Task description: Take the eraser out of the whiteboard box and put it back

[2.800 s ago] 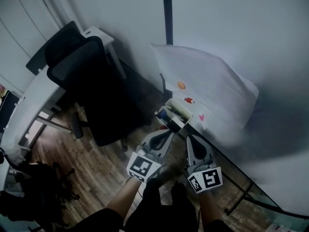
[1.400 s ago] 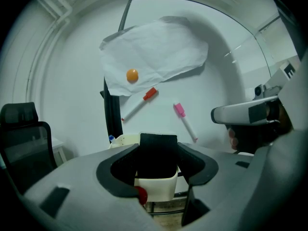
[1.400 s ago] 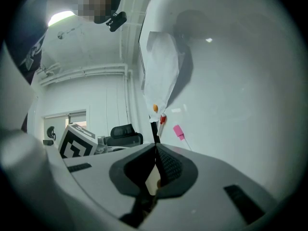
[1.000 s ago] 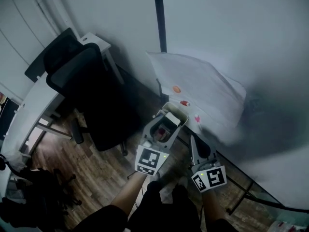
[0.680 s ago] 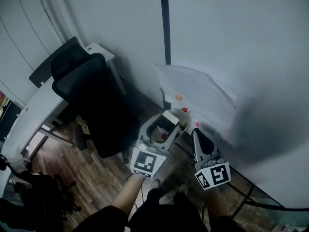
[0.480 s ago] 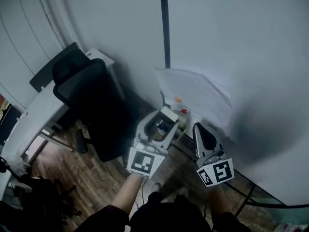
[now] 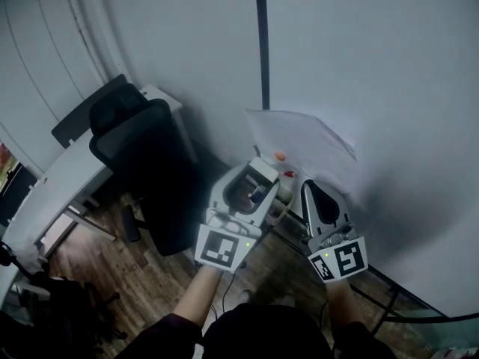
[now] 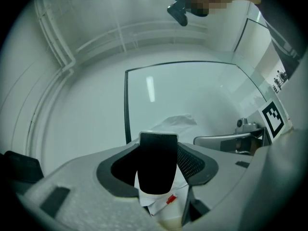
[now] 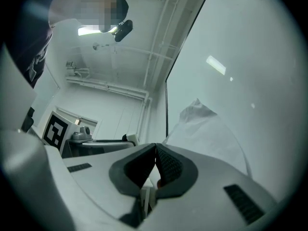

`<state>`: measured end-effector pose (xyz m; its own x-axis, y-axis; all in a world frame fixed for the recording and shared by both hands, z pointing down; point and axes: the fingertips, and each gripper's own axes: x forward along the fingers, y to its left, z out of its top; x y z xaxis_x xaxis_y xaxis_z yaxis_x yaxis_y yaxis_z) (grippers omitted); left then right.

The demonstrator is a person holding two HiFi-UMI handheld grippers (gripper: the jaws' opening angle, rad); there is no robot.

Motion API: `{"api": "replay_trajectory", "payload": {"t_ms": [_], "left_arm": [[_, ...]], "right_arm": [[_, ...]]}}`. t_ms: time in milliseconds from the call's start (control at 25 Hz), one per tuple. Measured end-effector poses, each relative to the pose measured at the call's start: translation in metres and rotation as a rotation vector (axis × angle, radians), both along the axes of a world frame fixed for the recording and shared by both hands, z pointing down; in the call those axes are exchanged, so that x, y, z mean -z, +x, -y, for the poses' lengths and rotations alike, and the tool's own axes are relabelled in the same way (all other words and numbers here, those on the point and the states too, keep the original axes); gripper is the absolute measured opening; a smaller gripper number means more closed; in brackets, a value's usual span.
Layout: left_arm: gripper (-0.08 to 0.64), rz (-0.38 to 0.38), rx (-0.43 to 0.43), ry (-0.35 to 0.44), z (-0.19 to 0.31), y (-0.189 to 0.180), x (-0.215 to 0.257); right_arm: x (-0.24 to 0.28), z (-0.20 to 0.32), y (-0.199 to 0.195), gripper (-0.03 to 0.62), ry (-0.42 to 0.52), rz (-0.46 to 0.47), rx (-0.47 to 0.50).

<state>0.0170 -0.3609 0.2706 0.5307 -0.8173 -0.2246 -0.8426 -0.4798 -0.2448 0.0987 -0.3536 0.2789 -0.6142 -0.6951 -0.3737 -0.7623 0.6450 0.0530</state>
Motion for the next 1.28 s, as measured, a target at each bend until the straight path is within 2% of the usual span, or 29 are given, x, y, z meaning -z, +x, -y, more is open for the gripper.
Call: {"api": "replay_trajectory", "payload": {"t_ms": [320, 880, 1120, 1280], "left_arm": [[0.225, 0.013, 0.011, 0.019, -0.005, -0.003, 0.005], [0.227, -0.014, 0.004, 0.005, -0.010, -0.006, 0.001], [0.227, -0.014, 0.000, -0.016, -0.008, -0.007, -0.004], [0.227, -0.019, -0.005, -0.057, 0.001, -0.006, -0.020]], "right_arm": [[0.008, -0.007, -0.007, 0.004, 0.015, -0.004, 0.016], [0.003, -0.012, -0.007, 0.005, 0.011, -0.004, 0.016], [-0.001, -0.010, -0.007, 0.003, -0.003, -0.002, 0.009], [-0.012, -0.006, -0.004, 0.004, -0.038, 0.000, 0.001]]}}
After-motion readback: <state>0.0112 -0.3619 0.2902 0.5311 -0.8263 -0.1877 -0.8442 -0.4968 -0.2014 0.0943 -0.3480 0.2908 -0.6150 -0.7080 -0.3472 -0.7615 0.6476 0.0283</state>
